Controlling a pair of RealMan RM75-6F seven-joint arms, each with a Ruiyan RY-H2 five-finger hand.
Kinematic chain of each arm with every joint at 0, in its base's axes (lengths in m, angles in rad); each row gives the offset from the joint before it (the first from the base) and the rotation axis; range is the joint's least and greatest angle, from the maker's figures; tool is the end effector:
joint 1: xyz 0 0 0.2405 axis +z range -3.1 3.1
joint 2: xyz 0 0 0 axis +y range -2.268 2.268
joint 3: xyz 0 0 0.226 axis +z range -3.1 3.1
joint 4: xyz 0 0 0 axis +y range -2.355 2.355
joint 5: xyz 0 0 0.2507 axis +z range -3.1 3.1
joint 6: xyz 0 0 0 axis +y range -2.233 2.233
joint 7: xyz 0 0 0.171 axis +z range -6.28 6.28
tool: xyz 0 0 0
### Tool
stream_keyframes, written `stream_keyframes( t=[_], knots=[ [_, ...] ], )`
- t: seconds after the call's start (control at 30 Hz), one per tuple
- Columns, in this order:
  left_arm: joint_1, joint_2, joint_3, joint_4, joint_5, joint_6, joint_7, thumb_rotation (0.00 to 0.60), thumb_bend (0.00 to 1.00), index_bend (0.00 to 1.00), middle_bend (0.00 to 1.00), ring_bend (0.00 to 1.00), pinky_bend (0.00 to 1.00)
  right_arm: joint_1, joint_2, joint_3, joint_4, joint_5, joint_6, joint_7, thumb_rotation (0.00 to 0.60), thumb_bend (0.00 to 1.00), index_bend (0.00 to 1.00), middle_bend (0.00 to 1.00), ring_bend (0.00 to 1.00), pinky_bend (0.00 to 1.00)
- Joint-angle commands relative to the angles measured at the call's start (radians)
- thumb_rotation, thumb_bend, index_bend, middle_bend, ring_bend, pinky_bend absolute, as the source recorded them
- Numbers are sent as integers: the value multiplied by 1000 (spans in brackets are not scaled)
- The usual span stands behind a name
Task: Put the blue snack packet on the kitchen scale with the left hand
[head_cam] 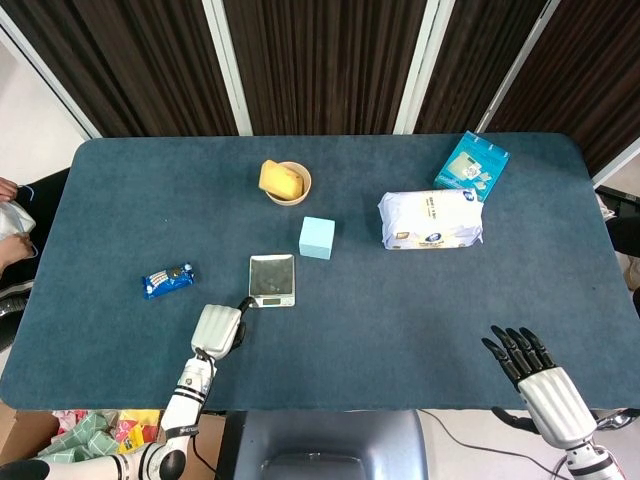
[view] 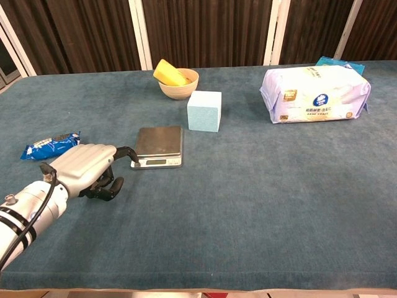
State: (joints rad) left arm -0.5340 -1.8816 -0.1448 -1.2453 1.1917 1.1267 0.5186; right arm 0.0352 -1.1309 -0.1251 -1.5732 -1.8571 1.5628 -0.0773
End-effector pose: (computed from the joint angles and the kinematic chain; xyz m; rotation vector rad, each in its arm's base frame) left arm -0.1513 0.3028 -0.1293 -1.7427 -0.9175 -0.8218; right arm -0.2706 -0.1409 0.0712 1.7418 -0.7924 0.9362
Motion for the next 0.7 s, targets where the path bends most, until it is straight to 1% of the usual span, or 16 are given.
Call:
stream_keyframes(
  t=[0.03,0.6,0.7],
  knots=[
    [1,1,2,0,0,1,-1,600,556,287,1000,1000,1000,0,0,0,0,-1,0,0,600,193,0,0,0,0],
    [3,-3,16,11,-3,-6,2,600,555,315,1000,1000,1000,-2,3,1,-1,-1,6,7,600,193,0,0,0,0],
    [3,0,15,-1,19,14,-10,600,554,291,1000,1000,1000,-3,4,2,0,1,7,10,600,193,0,0,0,0]
  ],
)
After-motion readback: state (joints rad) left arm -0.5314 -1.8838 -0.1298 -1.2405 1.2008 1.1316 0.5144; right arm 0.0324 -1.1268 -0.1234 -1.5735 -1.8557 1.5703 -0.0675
